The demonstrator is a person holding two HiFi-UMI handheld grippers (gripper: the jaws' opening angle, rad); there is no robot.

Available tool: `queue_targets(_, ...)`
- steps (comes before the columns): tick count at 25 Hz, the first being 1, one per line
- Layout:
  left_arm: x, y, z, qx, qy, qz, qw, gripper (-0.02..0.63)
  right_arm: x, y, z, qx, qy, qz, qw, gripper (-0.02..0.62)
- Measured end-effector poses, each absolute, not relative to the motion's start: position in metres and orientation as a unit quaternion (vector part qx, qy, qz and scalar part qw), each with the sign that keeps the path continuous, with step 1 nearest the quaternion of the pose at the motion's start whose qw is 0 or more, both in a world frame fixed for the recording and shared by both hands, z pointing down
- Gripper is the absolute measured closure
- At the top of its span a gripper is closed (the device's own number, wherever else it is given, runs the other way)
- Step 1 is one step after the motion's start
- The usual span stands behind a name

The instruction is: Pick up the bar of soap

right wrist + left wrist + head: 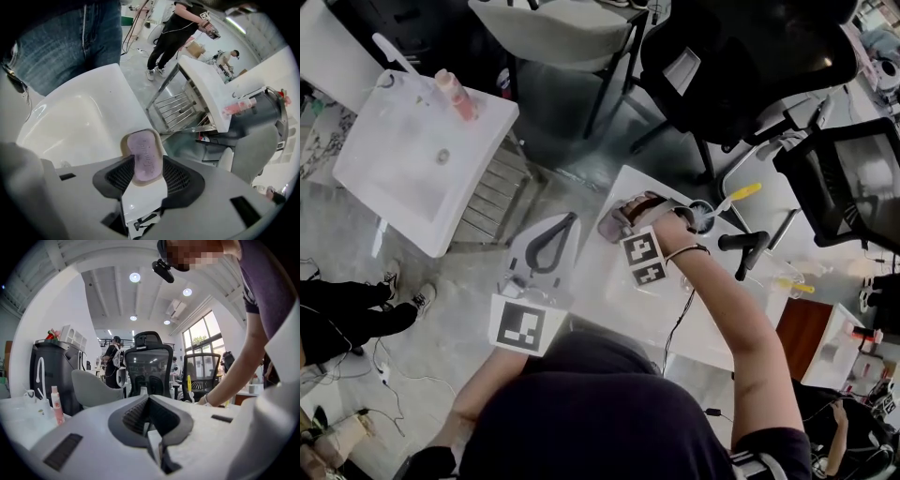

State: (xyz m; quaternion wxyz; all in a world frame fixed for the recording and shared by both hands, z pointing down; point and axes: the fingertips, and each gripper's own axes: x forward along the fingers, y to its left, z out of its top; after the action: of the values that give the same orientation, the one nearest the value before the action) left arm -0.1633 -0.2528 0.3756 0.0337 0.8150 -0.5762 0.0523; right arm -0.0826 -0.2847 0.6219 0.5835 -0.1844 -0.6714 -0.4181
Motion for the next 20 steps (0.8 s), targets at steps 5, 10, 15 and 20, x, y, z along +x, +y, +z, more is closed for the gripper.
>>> queue_targets(5,-0.169,-0.253,0.379,0.805,-0.588,0.057,0.043,0.606,-0.082,-0.283,0.63,-0.219,-0.663,-0.419,0.581,0.407)
queue_targets(10,-0.175,-0.257,0.382,0.8,-0.595,0.06,0.046,0.606,-0.082,-0.283,0.637,-0.245,-0.656,-0.421,0.577,0.405)
queue_targets(15,-0.178,-0.26,0.385,0.798,-0.598,0.061,0.049,0.607,-0.086,-0.282,0.645,-0.265,-0.647,-0.424,0.575,0.405)
queue_targets(20,-0.182,-0.264,0.388,0.795,-0.601,0.064,0.053,0.606,-0.088,-0.282,0.652,-0.277,-0.644,-0.422,0.575,0.405)
